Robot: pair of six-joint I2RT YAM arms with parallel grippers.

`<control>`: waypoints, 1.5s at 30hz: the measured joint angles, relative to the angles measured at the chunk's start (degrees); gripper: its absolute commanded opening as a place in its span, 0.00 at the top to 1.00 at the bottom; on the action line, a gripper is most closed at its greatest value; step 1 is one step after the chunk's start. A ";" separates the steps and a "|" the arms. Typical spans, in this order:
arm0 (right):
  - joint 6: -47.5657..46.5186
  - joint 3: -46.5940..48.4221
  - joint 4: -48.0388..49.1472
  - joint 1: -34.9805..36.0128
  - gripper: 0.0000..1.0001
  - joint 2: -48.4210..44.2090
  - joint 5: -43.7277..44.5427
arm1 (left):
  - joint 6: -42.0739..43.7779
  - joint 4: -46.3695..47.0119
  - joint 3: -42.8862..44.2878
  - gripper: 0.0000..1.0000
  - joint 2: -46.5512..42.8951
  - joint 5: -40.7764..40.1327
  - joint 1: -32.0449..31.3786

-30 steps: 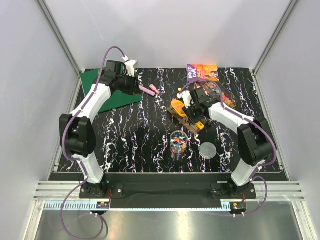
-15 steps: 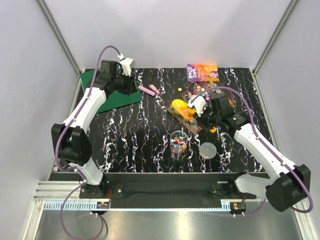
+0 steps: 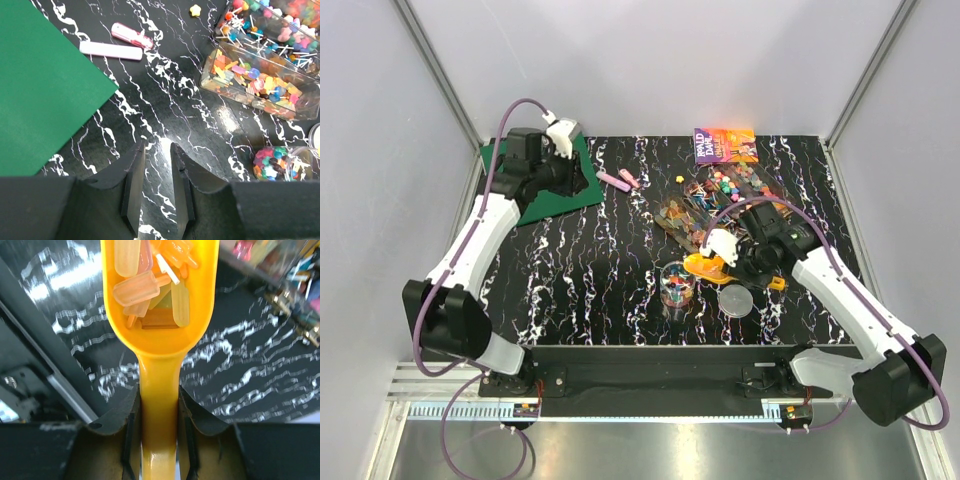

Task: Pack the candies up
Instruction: Scoop the fake candies from the storage box, then place the fake candies in the packing bottle.

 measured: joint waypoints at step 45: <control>-16.74 15.67 -12.74 15.67 1.00 17.97 30.88 | -6.16 7.13 -14.12 0.68 -7.52 -0.20 2.45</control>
